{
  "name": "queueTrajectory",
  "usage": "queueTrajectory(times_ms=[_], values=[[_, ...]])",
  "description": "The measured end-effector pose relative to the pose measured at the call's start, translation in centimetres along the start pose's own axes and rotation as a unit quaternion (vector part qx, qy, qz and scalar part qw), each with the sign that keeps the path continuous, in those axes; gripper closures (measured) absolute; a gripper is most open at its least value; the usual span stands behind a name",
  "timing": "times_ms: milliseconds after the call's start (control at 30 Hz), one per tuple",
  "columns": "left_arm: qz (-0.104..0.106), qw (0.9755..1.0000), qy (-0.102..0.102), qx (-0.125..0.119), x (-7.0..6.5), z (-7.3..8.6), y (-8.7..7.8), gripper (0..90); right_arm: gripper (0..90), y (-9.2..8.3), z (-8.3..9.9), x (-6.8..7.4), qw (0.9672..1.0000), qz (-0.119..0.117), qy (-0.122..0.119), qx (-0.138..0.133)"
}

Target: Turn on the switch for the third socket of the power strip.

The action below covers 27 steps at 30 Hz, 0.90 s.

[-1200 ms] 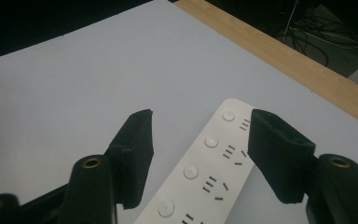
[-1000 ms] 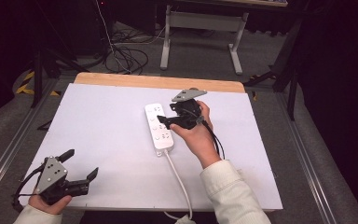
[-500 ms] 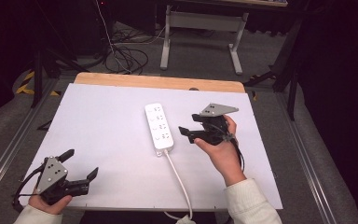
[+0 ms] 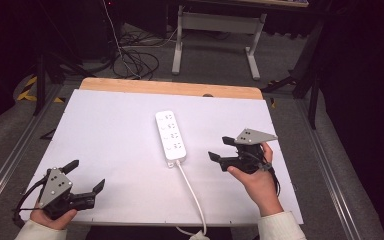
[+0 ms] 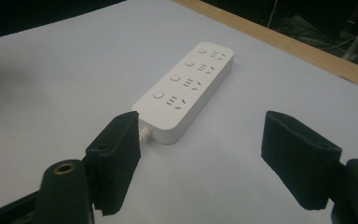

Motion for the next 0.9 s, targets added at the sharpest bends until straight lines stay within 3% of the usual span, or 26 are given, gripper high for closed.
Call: queueTrajectory(times_ms=[300,467,900], values=[[0.003,0.9999,-0.009,-0.007,0.1,0.0,-0.1,6.3,28.4,-0.6,3.4,-0.1,0.9997,-0.017,0.016,-0.001],[-0.001,0.9999,-0.010,-0.006,0.3,0.0,-0.2,6.3,28.0,-0.2,5.2,0.0,0.9996,-0.014,0.013,0.021],[0.003,0.9999,-0.009,-0.010,0.5,0.2,-0.2,6.3,27.2,-0.9,8.7,0.2,0.9995,-0.015,0.027,0.005]])
Point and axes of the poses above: each handheld gripper's, and its own axes: y roughly forward along the jaws, z roughly out of its underside, x roughly to its left, the point moved 2 cm from there along y, roughly forward along the jaws, and after that the axes turned 1 degree about -y, right-handed, at the moved point
